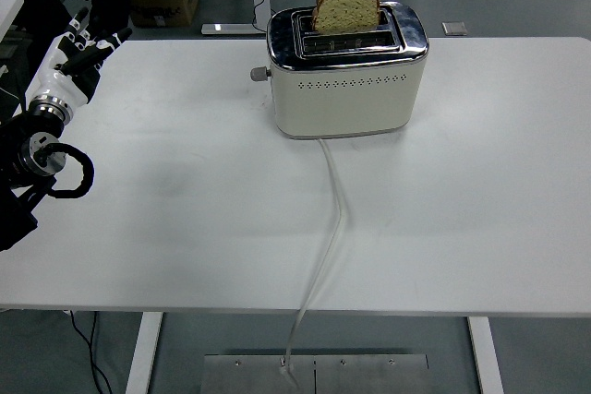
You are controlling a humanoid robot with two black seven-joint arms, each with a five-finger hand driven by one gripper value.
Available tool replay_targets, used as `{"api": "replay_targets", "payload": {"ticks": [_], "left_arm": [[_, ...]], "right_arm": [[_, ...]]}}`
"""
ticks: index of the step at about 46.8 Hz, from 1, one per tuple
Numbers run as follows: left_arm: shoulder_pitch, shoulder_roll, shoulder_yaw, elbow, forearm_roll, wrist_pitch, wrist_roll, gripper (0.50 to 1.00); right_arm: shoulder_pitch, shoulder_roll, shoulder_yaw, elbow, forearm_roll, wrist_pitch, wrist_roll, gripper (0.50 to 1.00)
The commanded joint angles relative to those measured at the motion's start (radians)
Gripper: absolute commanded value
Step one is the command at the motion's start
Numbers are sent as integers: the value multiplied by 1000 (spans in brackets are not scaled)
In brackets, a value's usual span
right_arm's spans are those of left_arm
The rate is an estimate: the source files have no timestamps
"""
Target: Press down toaster
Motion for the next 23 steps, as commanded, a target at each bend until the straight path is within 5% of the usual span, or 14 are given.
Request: {"api": "replay_targets", "payload": {"ticks": [1,11,23], "left_arm": [[8,-30,-9,23,2,-22,0,1000],[9,-115,-60,114,-1,-67,0,1000],[9,-135,-81,140,10,-102,0,1000]], "right_arm": [[3,0,0,0,-2,0,0,1000],[7,0,0,2,-5,0,2,1000],[6,0,2,2,0,0,5,1000]]}}
